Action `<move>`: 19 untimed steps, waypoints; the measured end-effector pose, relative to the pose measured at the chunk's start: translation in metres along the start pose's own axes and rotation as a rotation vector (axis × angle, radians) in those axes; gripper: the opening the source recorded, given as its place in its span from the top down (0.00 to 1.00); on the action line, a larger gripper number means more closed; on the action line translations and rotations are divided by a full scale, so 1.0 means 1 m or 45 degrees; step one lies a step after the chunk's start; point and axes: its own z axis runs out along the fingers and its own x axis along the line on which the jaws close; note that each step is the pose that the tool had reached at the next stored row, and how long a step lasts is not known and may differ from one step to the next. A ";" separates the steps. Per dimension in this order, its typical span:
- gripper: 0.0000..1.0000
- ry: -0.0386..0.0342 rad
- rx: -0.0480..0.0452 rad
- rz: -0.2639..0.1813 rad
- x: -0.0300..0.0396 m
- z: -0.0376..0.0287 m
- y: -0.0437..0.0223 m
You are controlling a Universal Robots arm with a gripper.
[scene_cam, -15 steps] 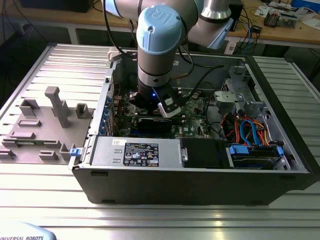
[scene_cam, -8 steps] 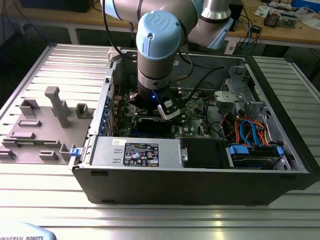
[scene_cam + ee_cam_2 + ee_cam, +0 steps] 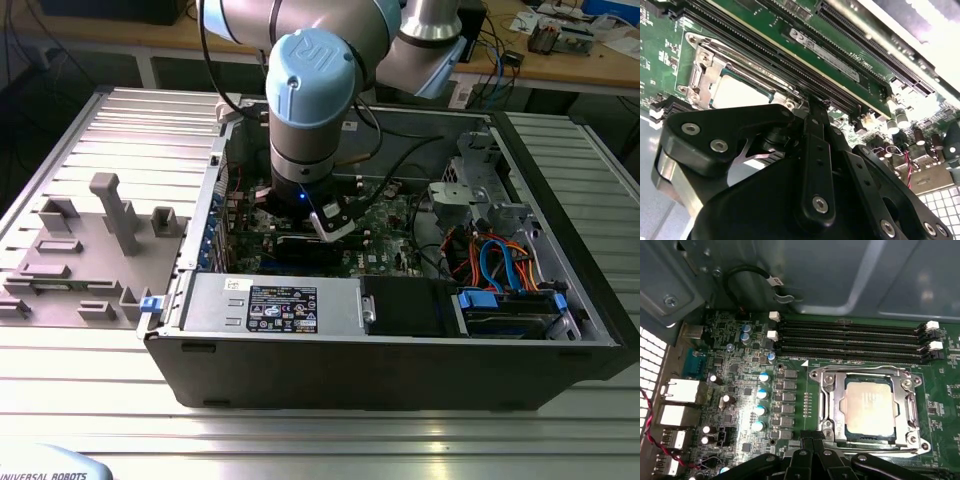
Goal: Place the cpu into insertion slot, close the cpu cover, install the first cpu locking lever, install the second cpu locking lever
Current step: 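Install the second cpu locking lever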
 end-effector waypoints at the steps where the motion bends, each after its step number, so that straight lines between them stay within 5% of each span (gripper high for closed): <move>1: 0.89 0.0001 0.000 0.000 0.0000 -0.0002 0.0000; 13: 0.89 -0.0007 -0.003 0.000 0.0005 0.0011 -0.0024; 19: 0.89 -0.0006 -0.006 0.000 0.0012 -0.0105 0.0012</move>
